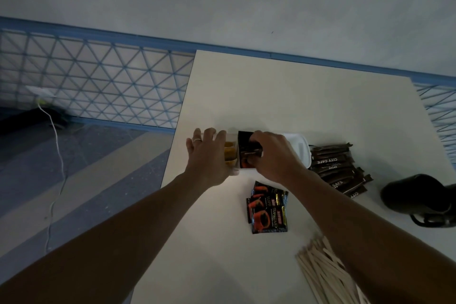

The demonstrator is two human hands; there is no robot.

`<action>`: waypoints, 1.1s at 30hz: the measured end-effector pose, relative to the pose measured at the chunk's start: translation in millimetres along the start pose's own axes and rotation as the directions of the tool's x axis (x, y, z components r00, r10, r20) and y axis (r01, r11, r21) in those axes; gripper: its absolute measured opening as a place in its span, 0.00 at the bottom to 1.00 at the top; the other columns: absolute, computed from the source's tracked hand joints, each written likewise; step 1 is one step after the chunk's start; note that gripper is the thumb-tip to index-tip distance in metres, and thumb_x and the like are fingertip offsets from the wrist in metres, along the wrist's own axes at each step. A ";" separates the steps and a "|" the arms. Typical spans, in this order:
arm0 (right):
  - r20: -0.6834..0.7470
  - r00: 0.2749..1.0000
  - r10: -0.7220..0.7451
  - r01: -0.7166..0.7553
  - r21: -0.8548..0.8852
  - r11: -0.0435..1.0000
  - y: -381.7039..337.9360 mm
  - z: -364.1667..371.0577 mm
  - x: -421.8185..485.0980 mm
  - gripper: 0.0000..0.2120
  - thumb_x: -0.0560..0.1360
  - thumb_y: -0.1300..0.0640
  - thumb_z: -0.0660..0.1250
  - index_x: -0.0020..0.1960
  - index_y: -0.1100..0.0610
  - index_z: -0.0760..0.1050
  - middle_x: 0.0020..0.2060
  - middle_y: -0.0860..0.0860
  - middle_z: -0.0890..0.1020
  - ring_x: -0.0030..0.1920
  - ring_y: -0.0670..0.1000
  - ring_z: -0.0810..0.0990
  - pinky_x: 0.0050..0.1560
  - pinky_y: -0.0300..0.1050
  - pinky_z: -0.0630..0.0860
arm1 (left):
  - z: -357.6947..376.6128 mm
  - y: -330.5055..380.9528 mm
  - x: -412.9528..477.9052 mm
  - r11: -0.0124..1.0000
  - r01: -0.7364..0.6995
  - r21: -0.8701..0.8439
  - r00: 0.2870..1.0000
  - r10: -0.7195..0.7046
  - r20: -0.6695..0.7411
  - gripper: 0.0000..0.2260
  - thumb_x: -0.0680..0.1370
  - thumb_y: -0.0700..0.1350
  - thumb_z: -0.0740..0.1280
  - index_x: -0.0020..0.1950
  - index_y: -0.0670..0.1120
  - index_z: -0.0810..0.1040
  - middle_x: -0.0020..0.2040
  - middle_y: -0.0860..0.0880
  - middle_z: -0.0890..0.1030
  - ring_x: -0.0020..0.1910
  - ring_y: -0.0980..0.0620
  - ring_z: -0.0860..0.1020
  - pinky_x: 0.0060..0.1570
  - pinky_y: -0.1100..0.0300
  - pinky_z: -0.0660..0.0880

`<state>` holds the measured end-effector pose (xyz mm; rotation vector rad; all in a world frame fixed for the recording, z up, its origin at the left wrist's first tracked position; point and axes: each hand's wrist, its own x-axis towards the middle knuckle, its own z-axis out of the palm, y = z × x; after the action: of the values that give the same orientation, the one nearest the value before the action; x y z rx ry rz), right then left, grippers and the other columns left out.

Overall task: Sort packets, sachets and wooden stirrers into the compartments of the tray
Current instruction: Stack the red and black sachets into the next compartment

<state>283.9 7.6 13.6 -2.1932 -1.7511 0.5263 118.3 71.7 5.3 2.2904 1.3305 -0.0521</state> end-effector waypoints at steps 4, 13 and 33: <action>-0.068 0.998 -0.014 0.021 0.093 0.995 1.4 -14.4 4.4 0.09 0.71 0.62 0.75 0.50 0.56 0.81 0.45 0.49 0.83 0.41 0.48 0.78 0.42 0.42 0.74 | 1.0 -0.2 0.3 1.000 0.010 -0.011 1.000 -0.010 0.009 0.45 0.69 0.60 0.75 0.78 0.49 0.56 0.78 0.44 0.56 0.78 0.36 0.47 0.75 0.37 0.47; -0.064 0.997 -0.032 0.027 -0.080 0.996 -3.4 -13.6 13.1 0.23 0.68 0.57 0.78 0.60 0.51 0.74 0.54 0.48 0.76 0.46 0.51 0.79 0.39 0.44 0.75 | 2.7 -1.2 1.2 1.000 0.003 -0.002 1.000 -0.003 -0.004 0.45 0.68 0.61 0.75 0.77 0.49 0.57 0.77 0.44 0.57 0.78 0.36 0.49 0.74 0.36 0.50; 0.128 0.992 0.015 0.055 -0.528 0.847 -7.3 2.4 28.5 0.38 0.64 0.43 0.78 0.67 0.51 0.64 0.57 0.54 0.71 0.52 0.53 0.77 0.47 0.48 0.74 | 2.6 -1.3 1.4 1.000 0.004 -0.030 1.000 -0.005 -0.025 0.44 0.67 0.60 0.76 0.76 0.49 0.59 0.76 0.46 0.60 0.77 0.38 0.50 0.74 0.37 0.51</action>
<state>282.1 37.0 11.6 -2.5381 -2.1970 0.1841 118.5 72.2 2.1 2.2698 1.3406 -0.0042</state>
